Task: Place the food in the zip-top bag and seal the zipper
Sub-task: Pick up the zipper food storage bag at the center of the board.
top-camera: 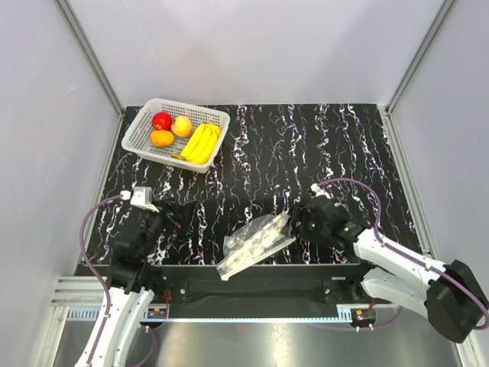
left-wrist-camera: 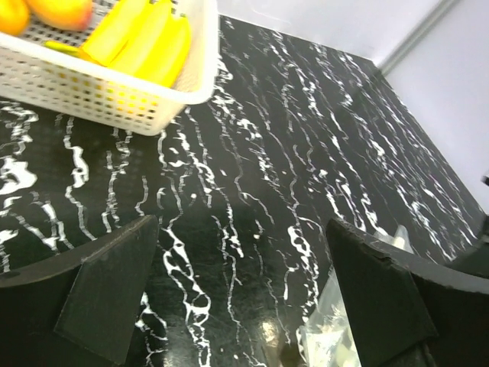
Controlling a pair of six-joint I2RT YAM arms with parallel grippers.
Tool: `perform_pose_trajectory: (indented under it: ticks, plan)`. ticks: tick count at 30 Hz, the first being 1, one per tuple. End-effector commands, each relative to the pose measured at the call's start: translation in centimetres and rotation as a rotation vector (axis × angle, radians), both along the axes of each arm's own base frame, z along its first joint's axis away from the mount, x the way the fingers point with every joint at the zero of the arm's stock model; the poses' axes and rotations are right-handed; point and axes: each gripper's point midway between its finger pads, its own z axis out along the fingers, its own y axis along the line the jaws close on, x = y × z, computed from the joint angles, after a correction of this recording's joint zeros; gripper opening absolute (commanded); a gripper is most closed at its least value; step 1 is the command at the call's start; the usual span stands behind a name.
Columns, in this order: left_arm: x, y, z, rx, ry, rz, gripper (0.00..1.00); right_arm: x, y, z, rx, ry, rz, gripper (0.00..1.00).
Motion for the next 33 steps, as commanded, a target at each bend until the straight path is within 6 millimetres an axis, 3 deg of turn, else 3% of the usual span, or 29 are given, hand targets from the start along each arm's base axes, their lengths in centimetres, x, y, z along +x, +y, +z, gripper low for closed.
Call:
perform_pose_trajectory:
  ticks: [1,3,4,5,10,12,14,18,22,24,25,26,29,33]
  plan:
    - [-0.2,-1.7,2.9,-0.015,-0.099,-0.1,0.99,2.3,0.8,0.2,0.021,-0.11,-0.009,0.84]
    - [-0.2,-2.1,2.6,-0.018,-0.085,-0.12,0.99,2.6,0.9,-0.4,0.014,-0.109,-0.01,0.79]
    - [-0.1,-2.2,2.5,-0.017,-0.079,-0.123,0.99,2.7,1.0,-0.5,0.017,-0.109,-0.006,0.69]
    - [-0.1,-2.3,2.5,-0.017,-0.079,-0.128,0.99,2.7,1.2,-0.7,0.021,-0.106,0.002,0.66]
    - [0.1,-3.3,2.0,-0.015,-0.055,-0.163,0.97,2.4,2.7,-1.0,0.063,-0.075,0.066,0.59]
    - [0.0,-3.7,2.2,-0.003,-0.056,-0.172,0.97,1.9,3.3,-0.4,0.088,-0.052,0.085,0.44]
    - [0.1,-4.1,1.9,0.011,-0.045,-0.176,0.97,1.5,3.5,0.7,0.109,-0.044,0.093,0.3]
    - [-0.3,-5.6,2.3,0.035,-0.047,-0.21,0.95,0.6,4.1,4.0,0.169,-0.025,0.12,0.13]
    - [-0.9,-7.9,3.0,0.038,-0.054,-0.273,0.94,0.4,4.5,7.7,0.216,-0.059,0.141,0.0]
    - [-1.5,-9.2,3.6,0.057,-0.059,-0.299,0.94,0.6,4.1,8.6,0.197,-0.086,0.143,0.05]
    - [-1.6,-9.9,3.2,0.08,-0.043,-0.309,0.94,0.7,3.7,8.5,0.175,-0.094,0.138,0.21]
    - [-1.9,-10.5,3.2,0.107,-0.048,-0.325,0.94,0.7,3.2,7.7,0.142,-0.088,0.132,0.27]
    - [-2.7,-12.5,3.6,0.182,-0.039,-0.353,0.95,0.9,2.7,5.4,0.136,-0.087,0.083,0.31]
    - [-4.0,-14.9,3.6,0.262,-0.006,-0.462,0.92,0.2,4.4,3.8,0.242,-0.095,0.153,0.43]
